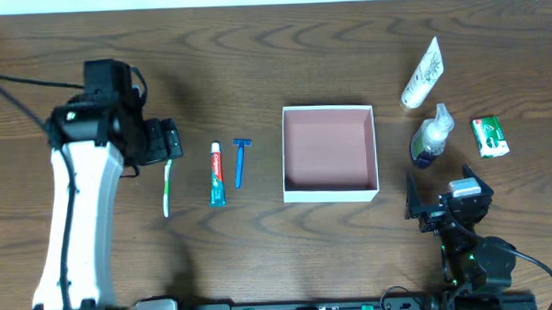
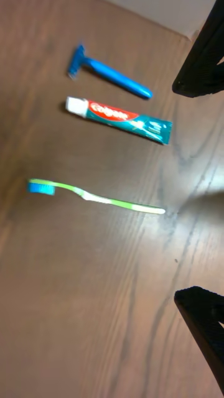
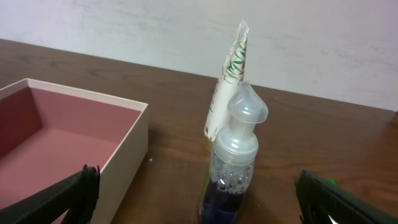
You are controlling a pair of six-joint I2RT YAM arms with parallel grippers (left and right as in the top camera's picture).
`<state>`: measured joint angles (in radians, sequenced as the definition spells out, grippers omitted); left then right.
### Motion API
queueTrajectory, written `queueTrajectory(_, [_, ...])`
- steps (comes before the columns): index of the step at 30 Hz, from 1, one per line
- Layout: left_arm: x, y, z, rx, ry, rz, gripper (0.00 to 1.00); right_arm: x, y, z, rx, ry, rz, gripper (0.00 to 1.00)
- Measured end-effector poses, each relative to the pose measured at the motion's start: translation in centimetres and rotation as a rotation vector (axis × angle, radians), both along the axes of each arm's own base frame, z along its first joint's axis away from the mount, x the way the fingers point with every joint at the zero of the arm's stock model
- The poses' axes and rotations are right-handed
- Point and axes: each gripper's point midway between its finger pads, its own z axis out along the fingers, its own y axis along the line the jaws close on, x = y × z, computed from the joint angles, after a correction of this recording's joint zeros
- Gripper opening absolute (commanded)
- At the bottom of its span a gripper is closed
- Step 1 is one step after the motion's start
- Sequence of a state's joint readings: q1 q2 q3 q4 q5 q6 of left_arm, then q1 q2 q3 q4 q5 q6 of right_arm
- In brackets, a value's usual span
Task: Pack container
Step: 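Move the left gripper over the green toothbrush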
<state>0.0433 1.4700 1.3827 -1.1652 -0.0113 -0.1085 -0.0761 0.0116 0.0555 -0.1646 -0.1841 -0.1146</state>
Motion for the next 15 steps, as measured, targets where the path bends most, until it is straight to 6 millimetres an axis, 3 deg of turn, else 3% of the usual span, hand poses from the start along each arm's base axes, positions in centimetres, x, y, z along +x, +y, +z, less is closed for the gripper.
queueTrajectory(5, [0.4, -0.2, -3.0, -0.020, 0.108, -0.003, 0.98, 0.0, 0.0, 0.0, 0.000, 0.000, 0.000, 0.99])
queueTrajectory(15, [1.9, -0.5, -7.2, -0.044, 0.142, -0.011, 0.98, 0.0, 0.0, 0.0, 0.000, 0.000, 0.000, 0.99])
